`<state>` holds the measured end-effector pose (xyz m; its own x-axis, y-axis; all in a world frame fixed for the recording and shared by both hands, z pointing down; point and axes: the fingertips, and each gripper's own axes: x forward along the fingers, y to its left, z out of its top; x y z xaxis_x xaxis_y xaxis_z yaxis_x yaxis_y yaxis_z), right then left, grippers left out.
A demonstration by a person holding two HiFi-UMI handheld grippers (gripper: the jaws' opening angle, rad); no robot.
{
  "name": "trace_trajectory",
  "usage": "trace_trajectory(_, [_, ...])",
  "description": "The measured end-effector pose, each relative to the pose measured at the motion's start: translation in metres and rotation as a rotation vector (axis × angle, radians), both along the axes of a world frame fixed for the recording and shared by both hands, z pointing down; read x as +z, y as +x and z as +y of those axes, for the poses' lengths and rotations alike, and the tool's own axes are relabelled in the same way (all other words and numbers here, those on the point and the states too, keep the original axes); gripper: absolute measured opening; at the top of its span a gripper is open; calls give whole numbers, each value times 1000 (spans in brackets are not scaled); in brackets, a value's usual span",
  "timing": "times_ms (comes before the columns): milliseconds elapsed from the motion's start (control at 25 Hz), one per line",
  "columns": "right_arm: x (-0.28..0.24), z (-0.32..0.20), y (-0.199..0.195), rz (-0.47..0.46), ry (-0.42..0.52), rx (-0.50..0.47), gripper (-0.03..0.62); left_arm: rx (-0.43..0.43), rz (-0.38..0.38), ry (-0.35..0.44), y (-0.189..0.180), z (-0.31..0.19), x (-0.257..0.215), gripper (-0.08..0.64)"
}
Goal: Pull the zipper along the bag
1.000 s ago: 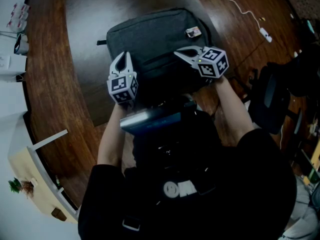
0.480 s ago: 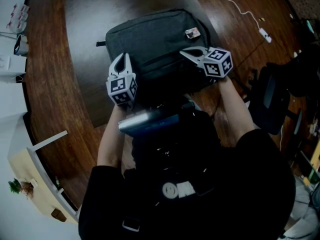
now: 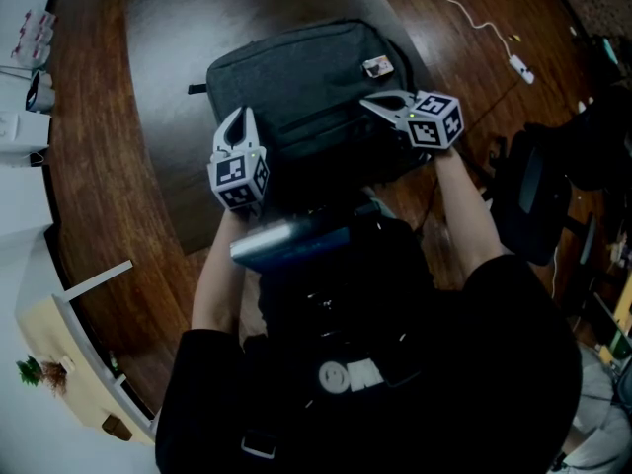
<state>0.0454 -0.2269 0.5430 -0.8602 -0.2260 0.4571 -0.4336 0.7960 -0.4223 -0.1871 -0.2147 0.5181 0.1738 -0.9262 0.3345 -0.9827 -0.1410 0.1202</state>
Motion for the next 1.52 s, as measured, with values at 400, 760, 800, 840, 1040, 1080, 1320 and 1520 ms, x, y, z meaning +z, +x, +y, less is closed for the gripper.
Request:
trace_trajectory(400, [5, -1, 12, 18, -9, 2, 18, 7, 7, 6, 1, 1, 0, 2])
trace_trajectory(760, [12, -6, 16, 91, 26, 26, 21, 14, 15, 10, 2, -1, 1, 2])
trace_trajectory(800, [10, -4, 16, 93, 33, 25, 21, 14, 16, 10, 2, 0, 1, 2])
trace_trajectory(840, [9, -2, 17, 95, 44, 23, 21, 14, 18, 10, 2, 0, 2, 2])
trace_trajectory(1040, [5, 7, 25, 114, 92, 56, 19, 17, 19, 11, 3, 0, 3, 2])
trace_trajectory(1080, [4, 6, 30, 115, 96, 78, 17, 17, 19, 12, 3, -1, 3, 2])
trace_trajectory(1320, [-33, -16, 88, 49, 183, 331, 2, 18, 14, 12, 1, -1, 2, 2])
trace_trajectory(1520, [-116, -22, 68, -57, 432, 524, 2, -7, -30, 3, 1, 1, -2, 2])
